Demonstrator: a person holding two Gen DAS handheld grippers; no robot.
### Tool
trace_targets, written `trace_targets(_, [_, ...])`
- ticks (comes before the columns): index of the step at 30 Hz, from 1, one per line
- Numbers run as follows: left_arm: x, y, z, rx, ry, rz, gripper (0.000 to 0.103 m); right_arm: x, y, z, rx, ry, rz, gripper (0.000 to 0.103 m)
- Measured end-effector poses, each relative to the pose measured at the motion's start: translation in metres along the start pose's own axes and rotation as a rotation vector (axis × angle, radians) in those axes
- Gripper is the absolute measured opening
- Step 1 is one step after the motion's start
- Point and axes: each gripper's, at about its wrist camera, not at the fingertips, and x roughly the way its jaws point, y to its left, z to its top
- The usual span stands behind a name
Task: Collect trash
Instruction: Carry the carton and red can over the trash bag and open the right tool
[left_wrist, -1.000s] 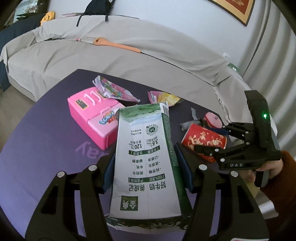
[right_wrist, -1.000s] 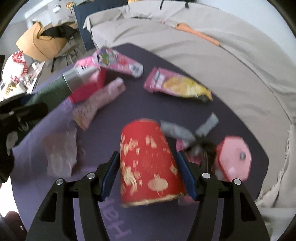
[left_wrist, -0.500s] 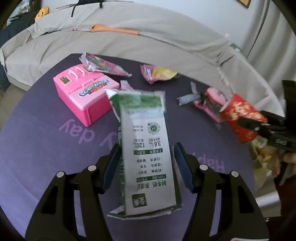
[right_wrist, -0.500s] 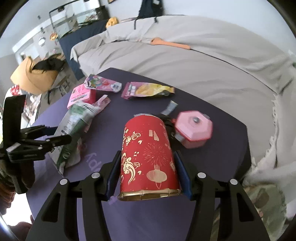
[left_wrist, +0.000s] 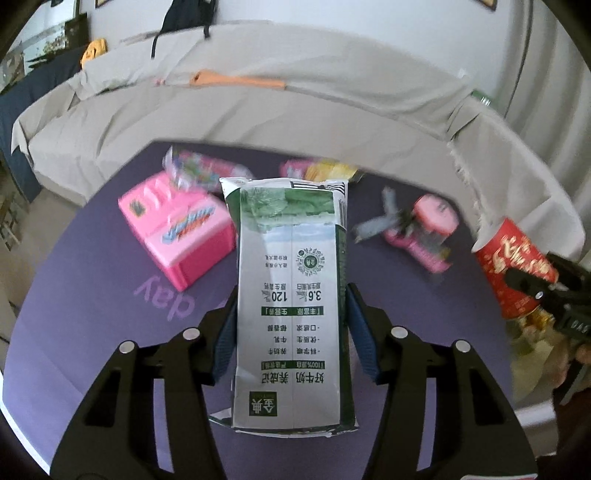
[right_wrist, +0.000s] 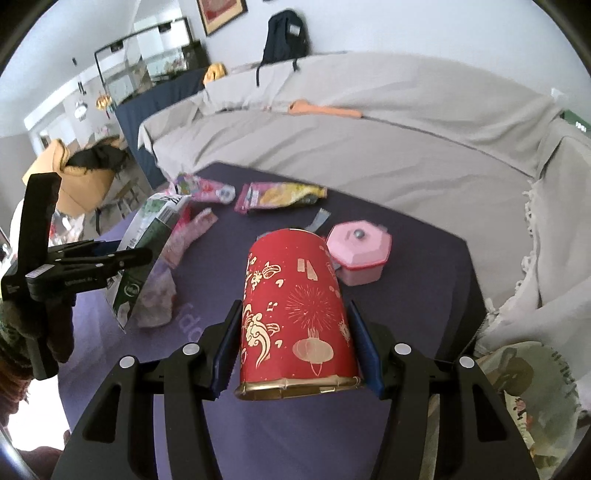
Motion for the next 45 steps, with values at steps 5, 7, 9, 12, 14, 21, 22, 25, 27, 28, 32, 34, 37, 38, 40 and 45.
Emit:
trace_targets(5, [-0.037, -0.024, 0.021, 0.007, -0.105, -0.043, 0.051, -0.034, -0.007, 0.002, 0.019, -0.097, -0.005, 0.053])
trace_targets(7, [-0.049, -0.035, 0.027, 0.013, -0.137, -0.066, 0.051, -0.052, -0.011, 0.001, 0.024, -0.136, -0.015, 0.053])
trace_targets(9, [-0.062, -0.053, 0.032, 0.03, -0.17, -0.1, 0.051, -0.067, -0.014, 0.0, 0.02, -0.169, -0.033, 0.053])
trace_targets(12, [-0.074, -0.084, 0.038, 0.061, -0.207, -0.153, 0.051, -0.092, -0.022, -0.002, 0.013, -0.214, -0.069, 0.053])
trace_targets(14, [-0.079, -0.108, 0.041, 0.088, -0.222, -0.194, 0.051, -0.105, -0.03, -0.005, 0.017, -0.237, -0.088, 0.053])
trace_targets(21, [-0.079, -0.183, 0.045, 0.144, -0.223, -0.324, 0.051, -0.154, -0.07, -0.026, 0.075, -0.307, -0.153, 0.053])
trace_targets(22, [-0.078, -0.193, 0.045, 0.151, -0.222, -0.339, 0.051, -0.158, -0.076, -0.029, 0.084, -0.312, -0.159, 0.053])
trace_targets(25, [-0.071, -0.221, 0.041, 0.166, -0.212, -0.391, 0.051, -0.172, -0.098, -0.045, 0.123, -0.327, -0.192, 0.053])
trace_targets(27, [-0.065, -0.235, 0.039, 0.167, -0.196, -0.415, 0.051, -0.179, -0.115, -0.056, 0.153, -0.334, -0.209, 0.053])
trace_targets(28, [-0.062, -0.24, 0.037, 0.169, -0.187, -0.423, 0.051, -0.181, -0.121, -0.061, 0.167, -0.335, -0.216, 0.053])
trace_targets(32, [-0.044, -0.265, 0.03, 0.197, -0.141, -0.44, 0.051, -0.188, -0.151, -0.08, 0.235, -0.343, -0.232, 0.053])
trace_targets(34, [-0.035, -0.274, 0.027, 0.207, -0.119, -0.443, 0.051, -0.188, -0.162, -0.087, 0.258, -0.341, -0.236, 0.053])
trace_targets(37, [-0.03, -0.279, 0.022, 0.209, -0.101, -0.445, 0.051, -0.186, -0.173, -0.095, 0.284, -0.334, -0.237, 0.053])
trace_targets(38, [-0.027, -0.281, 0.019, 0.211, -0.093, -0.438, 0.051, -0.185, -0.176, -0.098, 0.292, -0.331, -0.235, 0.053])
trace_targets(40, [-0.024, -0.282, 0.016, 0.209, -0.083, -0.439, 0.051, -0.181, -0.181, -0.102, 0.306, -0.323, -0.231, 0.053])
trace_targets(45, [-0.019, -0.283, 0.012, 0.206, -0.07, -0.436, 0.051, -0.164, -0.184, -0.106, 0.319, -0.289, -0.219, 0.053])
